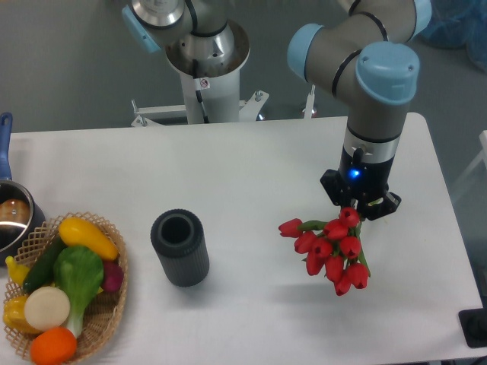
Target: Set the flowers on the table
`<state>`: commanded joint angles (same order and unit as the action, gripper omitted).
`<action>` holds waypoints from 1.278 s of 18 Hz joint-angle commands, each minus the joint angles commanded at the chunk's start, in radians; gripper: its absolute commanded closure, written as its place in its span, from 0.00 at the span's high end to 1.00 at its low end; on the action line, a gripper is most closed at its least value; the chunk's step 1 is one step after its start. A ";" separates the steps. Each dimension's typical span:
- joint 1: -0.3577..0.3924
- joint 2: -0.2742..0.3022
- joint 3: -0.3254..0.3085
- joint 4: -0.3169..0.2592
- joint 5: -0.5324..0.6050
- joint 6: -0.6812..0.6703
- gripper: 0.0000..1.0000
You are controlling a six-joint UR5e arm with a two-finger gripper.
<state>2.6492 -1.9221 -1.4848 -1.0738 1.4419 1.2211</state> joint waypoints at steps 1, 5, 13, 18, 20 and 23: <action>0.000 0.000 -0.008 0.002 0.009 0.000 0.15; -0.020 -0.008 -0.009 0.000 0.031 0.000 0.15; -0.020 -0.012 -0.067 0.005 0.041 0.002 0.15; -0.023 -0.028 -0.091 0.005 0.060 0.003 0.15; -0.026 -0.038 -0.100 0.006 0.066 0.002 0.15; -0.040 -0.060 -0.101 0.008 0.092 -0.002 0.19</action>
<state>2.6093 -1.9818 -1.5861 -1.0661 1.5339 1.2195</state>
